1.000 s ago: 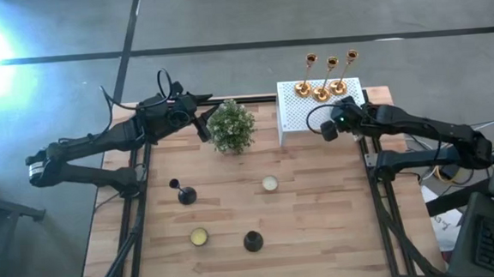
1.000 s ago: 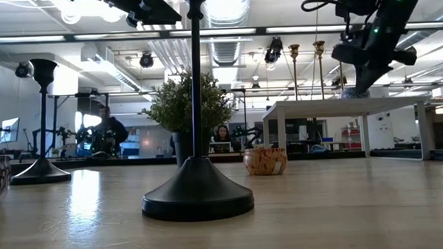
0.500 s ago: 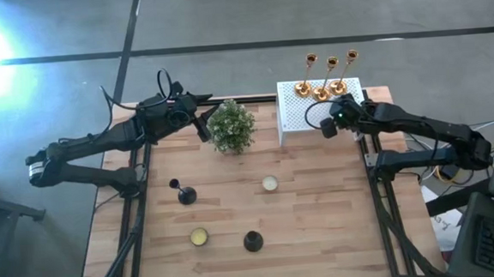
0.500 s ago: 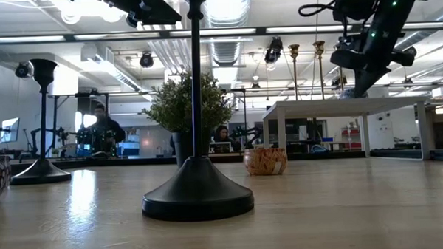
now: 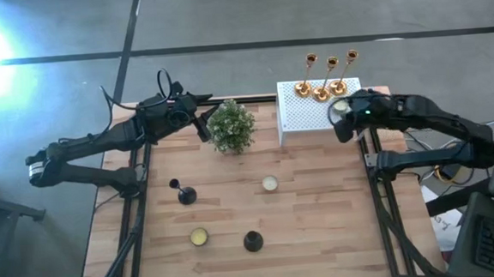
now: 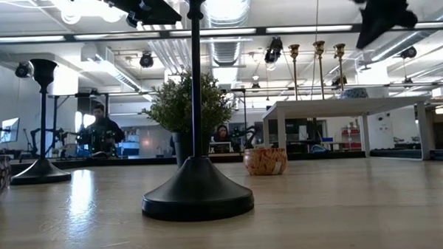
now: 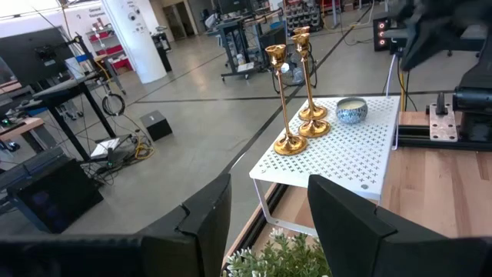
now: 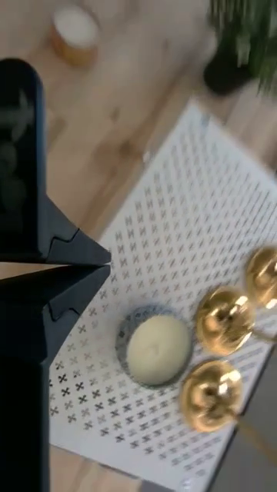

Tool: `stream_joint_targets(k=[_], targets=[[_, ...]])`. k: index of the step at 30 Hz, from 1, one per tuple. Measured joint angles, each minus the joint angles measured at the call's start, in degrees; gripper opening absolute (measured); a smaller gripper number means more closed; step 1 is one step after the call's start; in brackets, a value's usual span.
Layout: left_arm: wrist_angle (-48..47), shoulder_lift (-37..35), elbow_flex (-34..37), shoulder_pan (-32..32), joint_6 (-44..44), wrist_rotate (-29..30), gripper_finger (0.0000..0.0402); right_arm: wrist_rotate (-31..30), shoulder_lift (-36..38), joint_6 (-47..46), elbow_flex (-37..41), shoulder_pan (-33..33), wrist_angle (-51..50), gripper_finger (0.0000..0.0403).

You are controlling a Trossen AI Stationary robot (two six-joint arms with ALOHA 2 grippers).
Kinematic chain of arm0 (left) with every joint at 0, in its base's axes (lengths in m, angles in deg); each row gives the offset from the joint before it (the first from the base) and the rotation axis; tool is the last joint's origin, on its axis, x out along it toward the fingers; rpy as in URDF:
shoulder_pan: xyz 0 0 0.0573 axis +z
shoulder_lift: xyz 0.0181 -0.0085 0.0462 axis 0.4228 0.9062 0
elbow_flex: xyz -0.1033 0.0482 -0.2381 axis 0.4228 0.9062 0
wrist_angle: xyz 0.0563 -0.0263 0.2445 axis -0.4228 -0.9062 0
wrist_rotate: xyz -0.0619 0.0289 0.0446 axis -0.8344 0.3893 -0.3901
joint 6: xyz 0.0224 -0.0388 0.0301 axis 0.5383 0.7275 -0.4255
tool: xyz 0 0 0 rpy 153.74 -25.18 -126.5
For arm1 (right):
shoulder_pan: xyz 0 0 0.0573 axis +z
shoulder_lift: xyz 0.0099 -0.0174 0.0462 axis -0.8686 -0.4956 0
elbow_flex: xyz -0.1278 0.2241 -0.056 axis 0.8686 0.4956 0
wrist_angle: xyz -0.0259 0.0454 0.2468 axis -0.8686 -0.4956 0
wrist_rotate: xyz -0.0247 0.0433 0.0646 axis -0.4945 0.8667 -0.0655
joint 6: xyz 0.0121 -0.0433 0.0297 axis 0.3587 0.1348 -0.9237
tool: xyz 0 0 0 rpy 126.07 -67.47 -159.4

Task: Pick & Place candle stick holders
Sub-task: Put the orange scented candle on the shelf

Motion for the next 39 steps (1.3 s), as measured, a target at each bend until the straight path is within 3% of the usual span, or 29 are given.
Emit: stream_joint_targets(k=[8, 19, 28, 32, 39], targets=[[0.01, 0.00, 0.00, 0.00, 0.00, -0.01, 0.0179, 0.08, -1.07, -0.11, -7.36, 12.81, -3.55, 0.0008], [0.02, 0.00, 0.00, 0.00, 0.00, -0.01, 0.0179, -0.39, -7.63, -8.22, -7.79, 32.70, -3.44, 0.0008], [0.02, 0.00, 0.00, 0.00, 0.00, 0.00, 0.0179, -5.33, -14.66, -17.28, -7.74, 45.69, -2.85, 0.0008], [0.00, 0.00, 0.00, 0.04, 0.01, -0.01, 0.0179, -6.98, -18.62, -18.65, -7.60, 48.34, -0.37, 0.0008], [0.02, 0.00, 0.00, 0.04, 0.00, -0.02, 0.0179, -6.13, -27.30, -14.06, -7.63, 46.81, 6.35, 0.0008]])
